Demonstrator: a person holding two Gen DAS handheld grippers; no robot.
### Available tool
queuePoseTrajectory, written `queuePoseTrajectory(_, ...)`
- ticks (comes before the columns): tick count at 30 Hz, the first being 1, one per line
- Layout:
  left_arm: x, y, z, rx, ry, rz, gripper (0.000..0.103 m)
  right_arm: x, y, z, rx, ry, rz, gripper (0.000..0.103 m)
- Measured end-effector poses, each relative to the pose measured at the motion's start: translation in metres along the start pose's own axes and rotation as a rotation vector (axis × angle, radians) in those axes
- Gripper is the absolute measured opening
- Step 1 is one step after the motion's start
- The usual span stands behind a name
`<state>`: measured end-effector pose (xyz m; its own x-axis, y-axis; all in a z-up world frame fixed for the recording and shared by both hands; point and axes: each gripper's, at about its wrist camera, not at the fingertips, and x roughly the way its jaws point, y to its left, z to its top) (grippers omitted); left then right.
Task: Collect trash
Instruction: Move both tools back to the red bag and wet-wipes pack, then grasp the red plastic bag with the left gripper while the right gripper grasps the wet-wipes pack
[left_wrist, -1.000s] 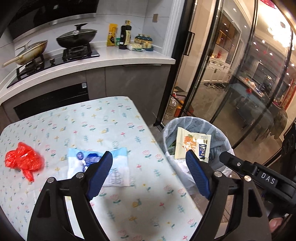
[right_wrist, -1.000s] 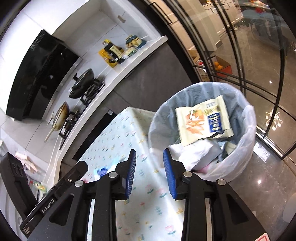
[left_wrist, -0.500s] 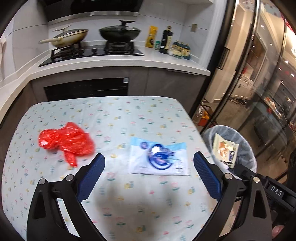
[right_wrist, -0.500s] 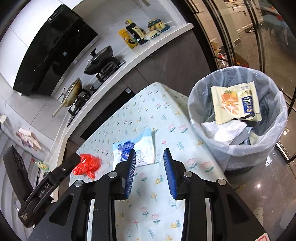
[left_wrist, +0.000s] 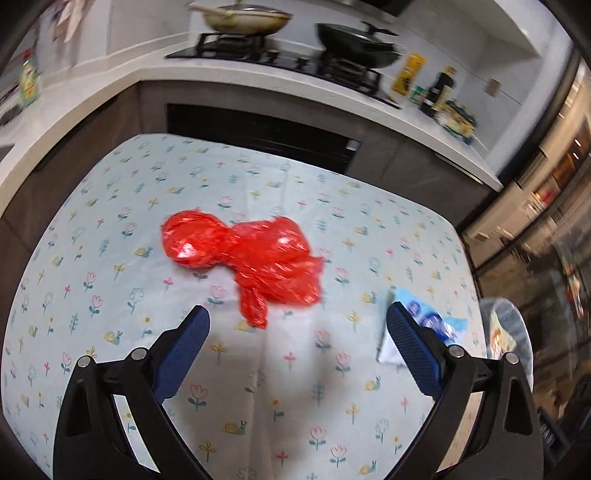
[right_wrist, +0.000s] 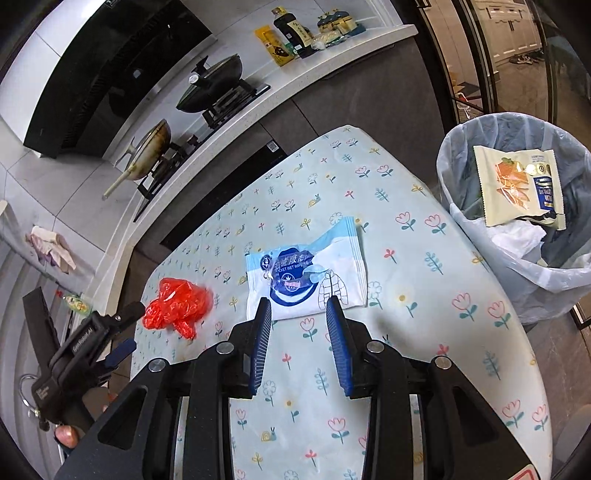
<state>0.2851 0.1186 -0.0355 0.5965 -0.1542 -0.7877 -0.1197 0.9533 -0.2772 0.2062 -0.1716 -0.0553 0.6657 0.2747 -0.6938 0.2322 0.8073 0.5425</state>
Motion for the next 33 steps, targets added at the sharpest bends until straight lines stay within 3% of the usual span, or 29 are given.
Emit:
queuePoseTrajectory(4,0.016,0.016,0.023,-0.132,0.035,0.020,0.092,0.015,-0.003,0.007,0.004,0.010,-0.019,0.032)
queuePoseTrajectory(9,0.047,0.032,0.045,-0.230,0.094,0.098,0.092,0.033,-0.006,0.019,0.011,0.016,-0.034,0.032)
queuePoseTrajectory(12,0.069,0.047,0.052,-0.310,0.149,0.134,0.092,0.043,-0.009,0.026,0.015,0.021,-0.041,0.032)
queuePoseTrajectory(15,0.091,0.055,0.048,-0.347,0.239,0.121,0.092,0.054,-0.012,0.031,0.013,0.029,-0.048,0.032)
queuePoseTrajectory(17,0.103,0.052,0.042,-0.320,0.291,0.109,0.089,0.060,-0.013,0.032,0.015,0.038,-0.051,0.032)
queuePoseTrajectory(18,0.107,0.050,0.038,-0.302,0.309,0.100,0.082,0.062,-0.014,0.032,0.015,0.042,-0.053,0.032)
queuePoseTrajectory(20,0.107,0.040,0.031,-0.223,0.297,0.126,0.079,0.067,-0.016,0.031,0.017,0.050,-0.057,0.032)
queuePoseTrajectory(25,0.096,0.009,0.008,-0.038,0.274,0.097,0.049,0.071,-0.019,0.025,0.026,0.057,-0.051,0.032)
queuePoseTrajectory(33,0.073,-0.027,-0.036,0.127,0.284,0.011,0.037,0.060,-0.024,0.014,0.039,0.052,-0.052,0.039)
